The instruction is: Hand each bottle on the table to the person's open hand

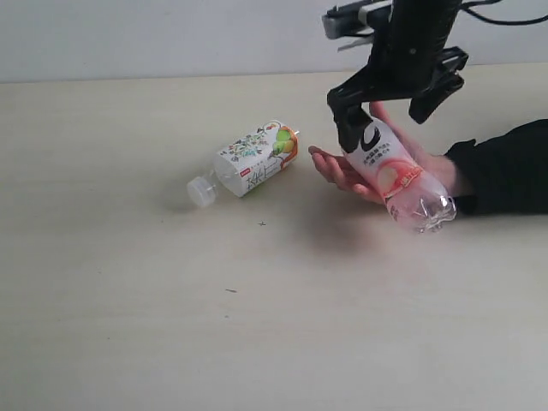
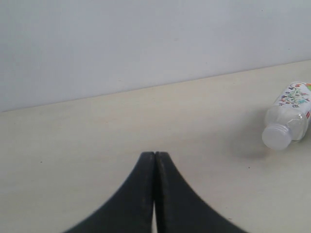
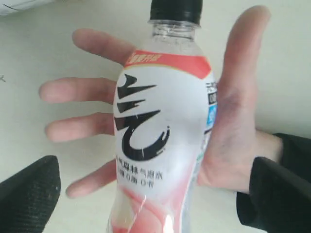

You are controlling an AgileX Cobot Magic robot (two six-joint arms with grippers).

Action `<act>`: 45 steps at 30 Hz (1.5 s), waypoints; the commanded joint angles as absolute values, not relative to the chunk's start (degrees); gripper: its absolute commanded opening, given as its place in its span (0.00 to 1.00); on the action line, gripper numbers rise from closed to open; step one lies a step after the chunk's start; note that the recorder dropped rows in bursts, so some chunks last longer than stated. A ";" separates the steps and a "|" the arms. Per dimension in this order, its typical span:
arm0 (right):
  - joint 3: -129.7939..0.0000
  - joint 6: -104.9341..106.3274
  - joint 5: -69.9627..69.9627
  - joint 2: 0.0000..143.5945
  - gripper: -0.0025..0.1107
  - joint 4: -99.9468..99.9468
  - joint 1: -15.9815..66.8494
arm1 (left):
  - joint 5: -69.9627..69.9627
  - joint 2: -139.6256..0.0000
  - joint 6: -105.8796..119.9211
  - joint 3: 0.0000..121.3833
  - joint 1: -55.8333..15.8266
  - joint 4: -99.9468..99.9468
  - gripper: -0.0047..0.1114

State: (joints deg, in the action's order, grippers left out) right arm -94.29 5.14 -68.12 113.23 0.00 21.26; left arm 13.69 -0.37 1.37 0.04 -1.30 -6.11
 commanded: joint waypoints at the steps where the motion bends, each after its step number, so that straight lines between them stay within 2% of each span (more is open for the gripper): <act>1: -94.06 6.41 -69.96 105.69 0.93 2.44 20.86 | 13.64 0.00 1.34 0.00 -1.17 -5.79 0.05; 4: -94.06 6.41 -69.96 100.23 0.90 3.60 20.86 | 13.64 0.00 1.34 0.00 -1.17 -5.79 0.05; 6: -93.73 6.41 -69.96 96.42 0.81 3.37 20.86 | 13.64 0.00 1.34 0.00 -1.17 -5.79 0.05; 8: -92.67 6.53 -69.96 91.90 0.67 3.07 20.86 | 13.64 0.00 1.34 0.00 -1.17 -5.79 0.05; 11: -88.74 6.36 -69.96 84.62 0.35 2.38 20.86 | 13.64 0.00 1.34 0.00 -1.17 -5.79 0.05; 13: -84.16 6.19 -69.96 78.63 0.09 2.05 20.86 | 13.64 0.00 1.34 0.00 -1.17 -5.79 0.05; 14: -81.46 5.63 -69.96 75.48 0.03 2.05 20.86 | 13.64 0.00 1.34 0.00 -1.17 -5.79 0.05; 20: -57.44 0.42 -57.01 48.90 0.03 0.71 20.86 | 13.64 0.00 1.34 0.00 -1.17 -5.79 0.05; 24: -46.16 0.42 -55.57 38.49 0.03 0.98 20.86 | 13.64 0.00 1.34 0.00 -1.17 -5.79 0.05; 37: -44.83 0.42 -55.53 32.79 0.03 -1.14 20.86 | 13.64 0.00 1.34 0.00 -1.17 -5.79 0.05; 40: -44.91 2.15 -59.34 32.55 0.03 -2.04 20.86 | 13.64 0.00 1.34 0.00 -1.17 -5.79 0.05; 45: -39.94 5.01 -58.36 27.30 0.03 -2.35 20.97 | 13.64 0.00 1.34 0.00 -1.17 -5.79 0.05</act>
